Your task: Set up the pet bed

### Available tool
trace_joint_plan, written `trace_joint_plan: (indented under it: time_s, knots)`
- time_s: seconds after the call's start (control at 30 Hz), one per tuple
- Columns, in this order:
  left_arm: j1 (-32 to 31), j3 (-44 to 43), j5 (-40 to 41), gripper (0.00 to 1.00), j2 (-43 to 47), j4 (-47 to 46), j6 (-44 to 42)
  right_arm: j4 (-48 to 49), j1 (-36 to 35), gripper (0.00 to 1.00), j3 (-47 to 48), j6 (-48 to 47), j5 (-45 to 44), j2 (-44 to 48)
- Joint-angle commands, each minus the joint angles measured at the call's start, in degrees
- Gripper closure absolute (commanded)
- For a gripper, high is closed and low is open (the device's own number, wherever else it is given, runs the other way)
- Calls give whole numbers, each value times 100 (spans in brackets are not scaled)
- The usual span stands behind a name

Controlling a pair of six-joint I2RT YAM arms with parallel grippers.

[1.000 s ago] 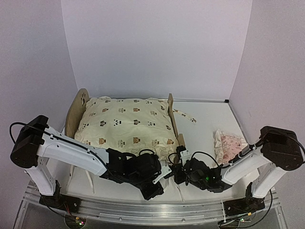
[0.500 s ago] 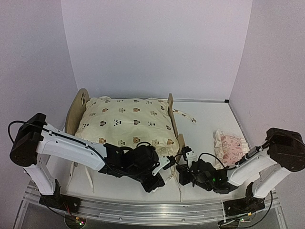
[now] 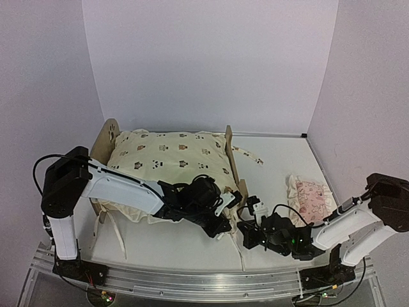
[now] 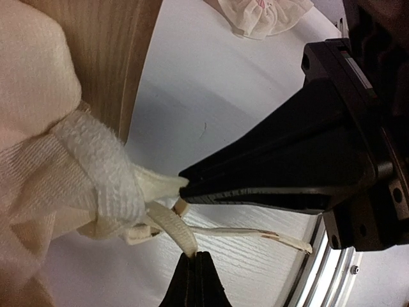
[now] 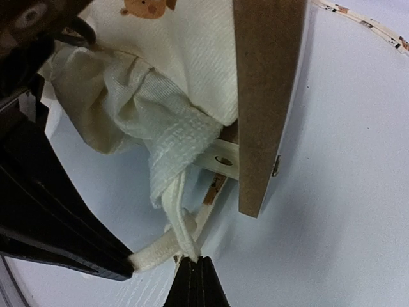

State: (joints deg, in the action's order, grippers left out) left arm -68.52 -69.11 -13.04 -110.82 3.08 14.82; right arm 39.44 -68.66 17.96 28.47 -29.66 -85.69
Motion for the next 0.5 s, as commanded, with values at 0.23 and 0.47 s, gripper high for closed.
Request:
trace_joint_plan:
  time_s: [0.23, 0.47]
  knots:
    - [356, -544, -540, 100, -605, -521, -292, 105, 10, 100, 49, -289, 722, 146]
    - [400, -676, -448, 100, -783, -693, -346, -138, 11, 100, 59, -311, 876, 409]
